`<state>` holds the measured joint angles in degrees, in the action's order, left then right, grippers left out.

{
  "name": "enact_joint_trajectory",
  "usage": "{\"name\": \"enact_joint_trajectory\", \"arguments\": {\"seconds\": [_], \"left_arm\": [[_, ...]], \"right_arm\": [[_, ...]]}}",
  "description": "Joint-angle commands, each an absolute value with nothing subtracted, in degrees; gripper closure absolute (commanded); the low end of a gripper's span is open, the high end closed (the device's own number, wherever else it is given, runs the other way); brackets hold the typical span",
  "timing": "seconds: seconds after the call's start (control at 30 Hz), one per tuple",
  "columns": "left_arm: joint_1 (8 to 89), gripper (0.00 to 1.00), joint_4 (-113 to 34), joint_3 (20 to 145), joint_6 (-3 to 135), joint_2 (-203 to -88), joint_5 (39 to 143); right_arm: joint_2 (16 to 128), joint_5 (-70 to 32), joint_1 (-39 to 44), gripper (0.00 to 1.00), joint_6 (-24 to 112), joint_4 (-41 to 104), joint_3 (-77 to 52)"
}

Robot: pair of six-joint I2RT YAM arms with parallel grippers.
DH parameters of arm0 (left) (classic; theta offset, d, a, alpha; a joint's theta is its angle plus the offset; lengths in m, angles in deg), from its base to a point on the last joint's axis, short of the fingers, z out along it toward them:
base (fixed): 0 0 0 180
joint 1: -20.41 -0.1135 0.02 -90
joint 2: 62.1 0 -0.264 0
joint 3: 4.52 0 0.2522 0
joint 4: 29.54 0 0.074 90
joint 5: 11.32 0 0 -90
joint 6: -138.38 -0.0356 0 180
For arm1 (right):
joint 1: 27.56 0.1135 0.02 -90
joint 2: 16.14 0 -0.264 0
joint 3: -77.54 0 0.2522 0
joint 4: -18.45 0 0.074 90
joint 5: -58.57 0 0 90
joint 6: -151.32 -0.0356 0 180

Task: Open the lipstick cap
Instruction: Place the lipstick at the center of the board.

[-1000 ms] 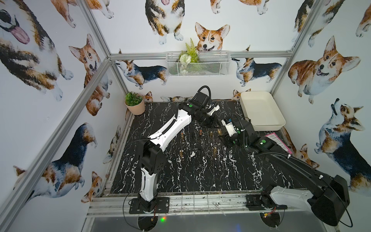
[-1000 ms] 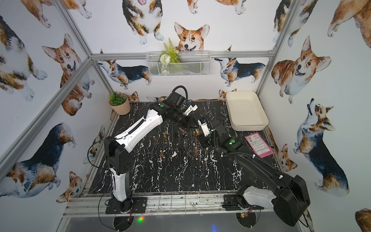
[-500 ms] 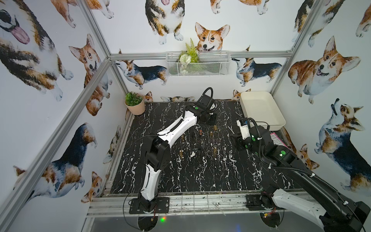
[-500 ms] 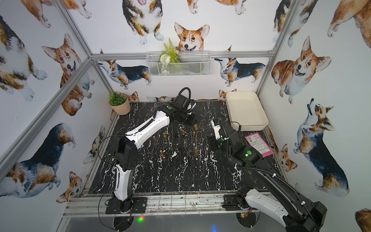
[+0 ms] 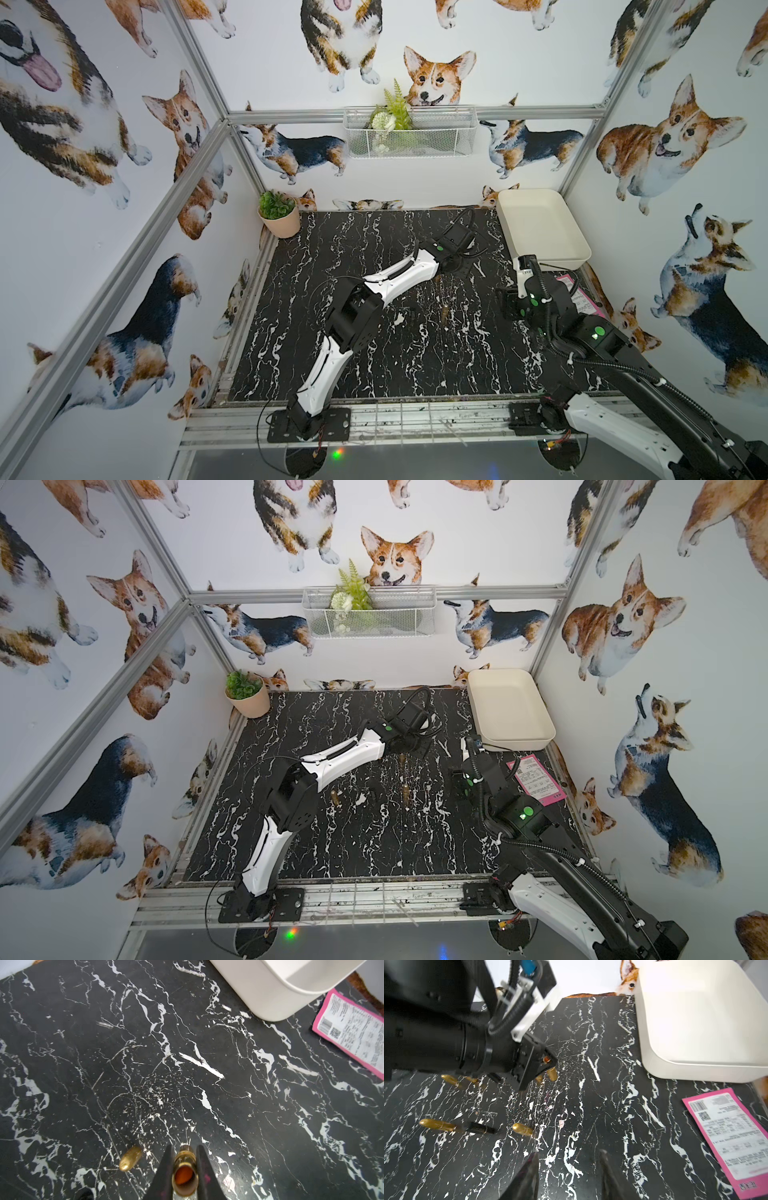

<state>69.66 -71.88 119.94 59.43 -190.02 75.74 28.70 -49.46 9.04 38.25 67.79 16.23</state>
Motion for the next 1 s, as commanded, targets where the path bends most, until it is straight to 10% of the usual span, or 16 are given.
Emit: {"name": "enact_joint_trajectory", "arguments": {"seconds": [0.0, 0.97], "left_arm": [[69.89, 0.87, -64.96, 117.07, 57.65, -190.05, 71.95], [69.98, 0.81, -55.10, 108.13, 59.94, -190.65, 71.21]], "right_arm": [[28.25, -51.39, 7.95, 0.51, 35.70, 69.50, 16.95], [32.27, -47.77, 7.02, 0.50, 37.32, 64.78, 18.86]]}}
